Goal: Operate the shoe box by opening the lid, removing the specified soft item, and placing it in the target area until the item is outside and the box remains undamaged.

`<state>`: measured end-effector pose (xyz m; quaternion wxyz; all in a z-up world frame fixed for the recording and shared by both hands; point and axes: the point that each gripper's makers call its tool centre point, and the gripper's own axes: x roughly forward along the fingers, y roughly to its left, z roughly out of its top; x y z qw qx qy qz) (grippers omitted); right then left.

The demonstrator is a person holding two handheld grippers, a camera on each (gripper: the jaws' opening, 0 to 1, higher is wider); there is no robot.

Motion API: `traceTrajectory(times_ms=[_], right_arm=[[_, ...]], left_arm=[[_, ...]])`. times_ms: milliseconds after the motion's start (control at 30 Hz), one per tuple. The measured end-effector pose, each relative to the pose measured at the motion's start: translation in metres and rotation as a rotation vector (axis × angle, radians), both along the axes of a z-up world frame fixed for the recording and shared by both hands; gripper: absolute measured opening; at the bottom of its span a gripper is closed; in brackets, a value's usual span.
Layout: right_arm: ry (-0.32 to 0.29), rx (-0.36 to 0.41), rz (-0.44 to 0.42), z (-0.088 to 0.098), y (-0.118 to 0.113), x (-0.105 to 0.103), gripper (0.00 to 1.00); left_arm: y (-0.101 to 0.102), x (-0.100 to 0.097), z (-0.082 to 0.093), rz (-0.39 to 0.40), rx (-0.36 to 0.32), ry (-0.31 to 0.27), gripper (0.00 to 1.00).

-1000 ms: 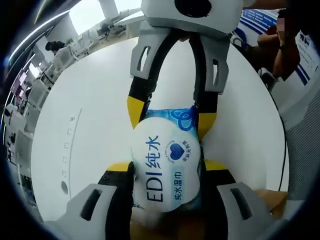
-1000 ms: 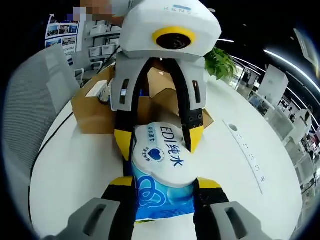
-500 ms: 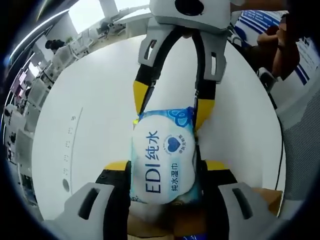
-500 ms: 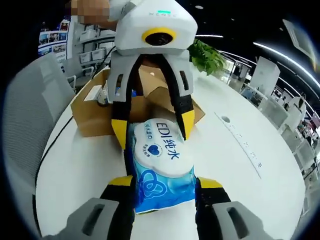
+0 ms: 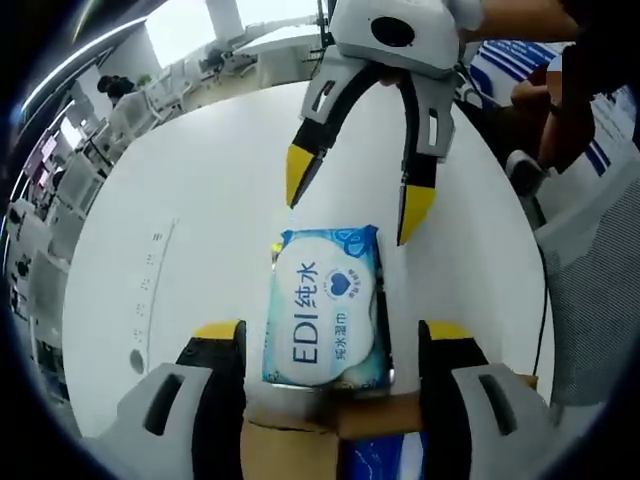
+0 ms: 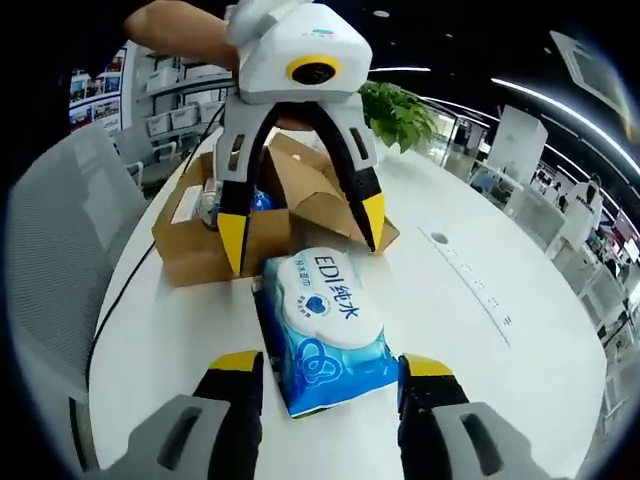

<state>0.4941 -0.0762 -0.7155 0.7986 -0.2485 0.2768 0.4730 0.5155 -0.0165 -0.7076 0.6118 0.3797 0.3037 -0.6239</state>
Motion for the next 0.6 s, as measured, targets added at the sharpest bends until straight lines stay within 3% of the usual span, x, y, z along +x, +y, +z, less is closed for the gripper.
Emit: traceTrajectory(times_ms=[333,600], right_arm=[[-0.011,0.000,-0.027,0.021,0.001,-0.010,0.56],[-0.026,0.006,-0.041,0.038,0.007,-0.019,0.58]], left_arm=[[0.021,0.000,0.027,0.074,-0.053,0.008,0.75],[0.029,-0.009,0.065,0.171,-0.184,0.034,0.86]])
